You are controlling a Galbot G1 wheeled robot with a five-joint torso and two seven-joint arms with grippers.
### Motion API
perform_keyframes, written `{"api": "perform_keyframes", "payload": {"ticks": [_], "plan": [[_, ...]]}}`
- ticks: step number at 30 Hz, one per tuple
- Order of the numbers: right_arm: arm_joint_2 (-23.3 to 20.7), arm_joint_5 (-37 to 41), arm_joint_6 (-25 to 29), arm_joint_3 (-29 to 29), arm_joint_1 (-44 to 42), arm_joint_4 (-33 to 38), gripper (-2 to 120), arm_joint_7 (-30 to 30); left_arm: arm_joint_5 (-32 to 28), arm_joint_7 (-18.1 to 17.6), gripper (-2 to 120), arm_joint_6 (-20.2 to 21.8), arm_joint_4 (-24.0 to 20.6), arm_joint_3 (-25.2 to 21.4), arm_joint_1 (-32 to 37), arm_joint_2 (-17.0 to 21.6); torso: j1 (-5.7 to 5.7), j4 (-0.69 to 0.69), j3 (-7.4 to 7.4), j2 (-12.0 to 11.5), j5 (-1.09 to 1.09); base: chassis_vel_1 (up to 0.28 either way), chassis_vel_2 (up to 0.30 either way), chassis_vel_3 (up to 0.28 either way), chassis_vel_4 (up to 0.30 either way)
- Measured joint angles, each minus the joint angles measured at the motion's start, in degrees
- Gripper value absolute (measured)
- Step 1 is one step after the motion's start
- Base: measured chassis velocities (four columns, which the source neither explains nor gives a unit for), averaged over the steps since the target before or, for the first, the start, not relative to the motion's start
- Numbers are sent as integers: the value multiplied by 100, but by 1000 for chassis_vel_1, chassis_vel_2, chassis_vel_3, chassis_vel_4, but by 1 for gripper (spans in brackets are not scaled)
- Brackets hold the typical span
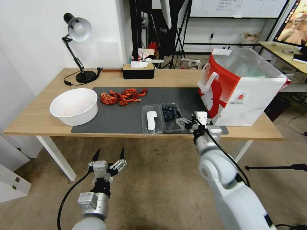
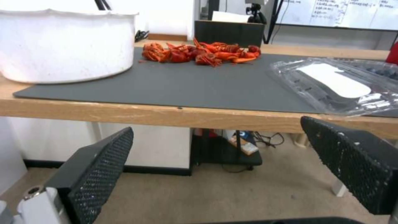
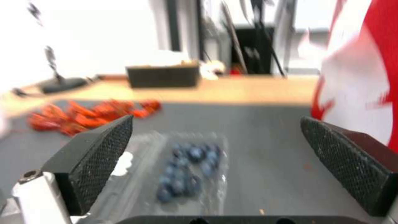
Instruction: Close the takeout container lid, then place the container into the takeout bag.
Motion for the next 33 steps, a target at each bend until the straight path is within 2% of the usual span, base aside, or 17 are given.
{"api": "perform_keyframes", "payload": {"ticks": [1, 2, 5, 6, 9, 10, 14, 15, 18, 25, 33], "plan": [[-36, -65, 358, 160, -216, 67, 100, -286, -11, 14, 100, -13, -13, 0, 16, 7, 0, 0, 0, 0, 0, 0, 0, 0, 0], [-36, -65, 358, 160, -216, 67, 100, -286, -11, 14, 100, -13, -13, 0, 16, 7, 0, 0, 0, 0, 0, 0, 0, 0, 0], [-61, -264, 1237, 632, -825, 218, 100, -768, -29, 54, 100, -68, -28, 6, 59, 19, 0, 1, -1, 0, 0, 0, 0, 0, 0], [-61, -264, 1237, 632, -825, 218, 100, -768, -29, 54, 100, -68, -28, 6, 59, 19, 0, 1, -1, 0, 0, 0, 0, 0, 0], [40, -392, 2221, 1134, -1637, 388, 100, -1084, -51, 123, 100, -147, -33, 9, 85, 38, 0, 0, -1, 0, -1, 0, 0, 0, 0], [40, -392, 2221, 1134, -1637, 388, 100, -1084, -51, 123, 100, -147, -33, 9, 85, 38, 0, 0, -1, 0, -1, 0, 0, 0, 0], [428, -530, 3363, 1439, -2808, 328, 100, -1191, -122, 192, 100, -212, -34, 38, 115, 98, 0, -1, -2, 0, -2, 0, 0, 0, 0], [428, -530, 3363, 1439, -2808, 328, 100, -1191, -122, 192, 100, -212, -34, 38, 115, 98, 0, -1, -2, 0, -2, 0, 0, 0, 0], [826, -574, 4250, 1512, -3376, 45, 100, -1408, -143, 225, 100, -270, -10, 66, 130, 143, 0, 0, -1, 1, -2, 0, 0, 0, 0], [1092, -624, 4776, 1491, -3707, -264, 100, -1571, -155, 277, 100, -318, 16, 112, 150, 190, 0, 1, 0, 0, -1, 0, 0, 0, 0], [1096, -620, 4702, 1476, -3727, -197, 100, -1563, -237, 332, 100, -310, 58, 244, 147, 193, 0, 1, 0, 0, 0, 0, 0, 0, 0]]}}
